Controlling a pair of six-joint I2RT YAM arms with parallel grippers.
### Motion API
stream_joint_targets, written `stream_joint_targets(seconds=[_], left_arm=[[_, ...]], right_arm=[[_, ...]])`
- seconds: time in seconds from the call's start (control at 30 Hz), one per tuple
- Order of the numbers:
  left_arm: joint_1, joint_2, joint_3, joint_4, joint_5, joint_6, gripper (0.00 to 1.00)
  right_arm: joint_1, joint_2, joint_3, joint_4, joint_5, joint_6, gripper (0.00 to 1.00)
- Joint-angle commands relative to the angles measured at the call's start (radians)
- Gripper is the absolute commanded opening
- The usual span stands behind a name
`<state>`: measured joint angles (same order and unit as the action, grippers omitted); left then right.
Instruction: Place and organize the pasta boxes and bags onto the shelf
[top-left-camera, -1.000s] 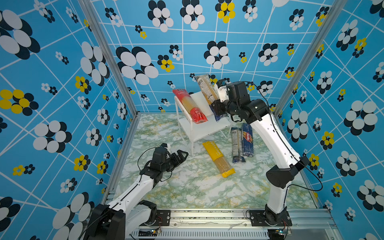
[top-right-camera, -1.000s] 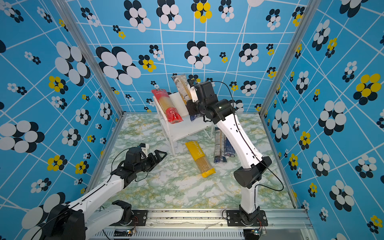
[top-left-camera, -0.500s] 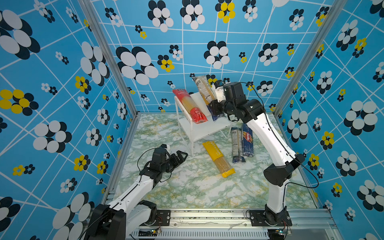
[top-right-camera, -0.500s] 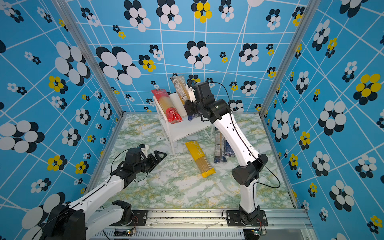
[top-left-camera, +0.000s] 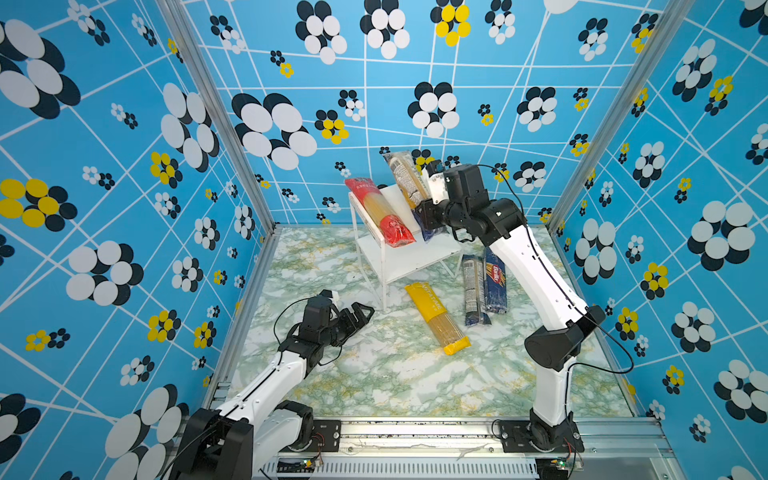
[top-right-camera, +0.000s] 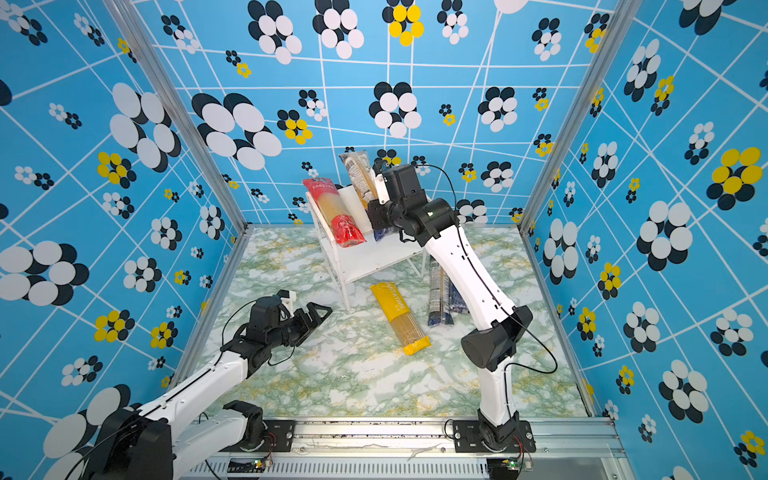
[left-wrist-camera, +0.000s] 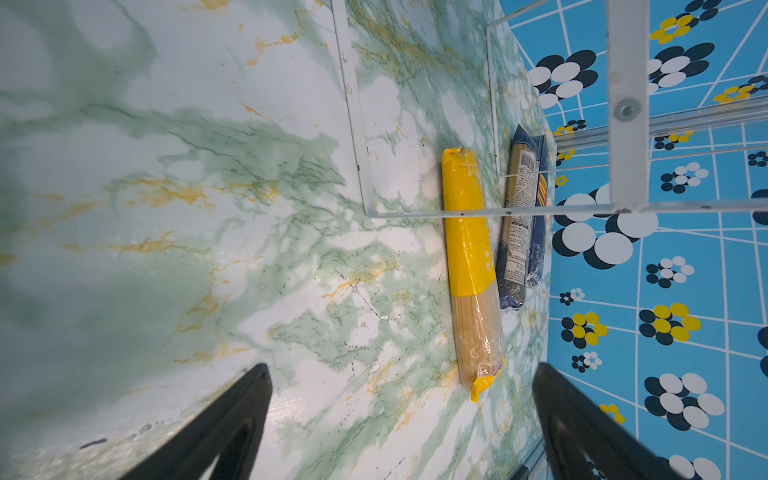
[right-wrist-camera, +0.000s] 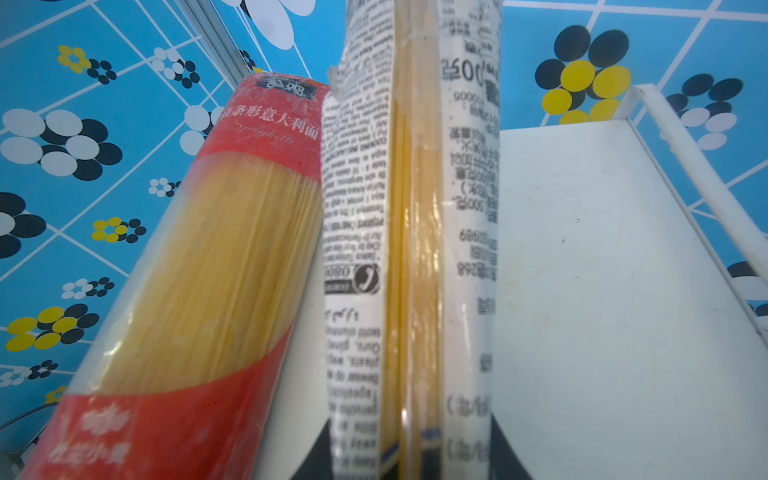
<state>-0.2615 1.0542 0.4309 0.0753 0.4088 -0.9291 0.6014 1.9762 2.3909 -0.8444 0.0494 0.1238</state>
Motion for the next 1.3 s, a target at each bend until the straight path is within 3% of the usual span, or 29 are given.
stream_joint_targets(seconds=[0.0,0.43,0.67,1.27], left_arm=[[0.012,-0.004,-0.004,0.006,0.016,0.024,0.99],[0.013,0.001,0.009,0.000,0.020,0.024,0.99],[0.013,-0.001,0.009,-0.003,0.021,0.023,0.99],[0.018,-0.014,-0.010,-0.005,0.018,0.023,0.99]], right_arm=[[-0.005,-0.004,0.059,0.148,-0.003,-0.007,0.07],[-0.005,0.004,0.058,0.131,-0.008,-0.018,0.17],[-0.005,0.006,0.058,0.119,-0.013,-0.021,0.28],[-0.005,0.023,0.058,0.102,-0.015,-0.019,0.35]])
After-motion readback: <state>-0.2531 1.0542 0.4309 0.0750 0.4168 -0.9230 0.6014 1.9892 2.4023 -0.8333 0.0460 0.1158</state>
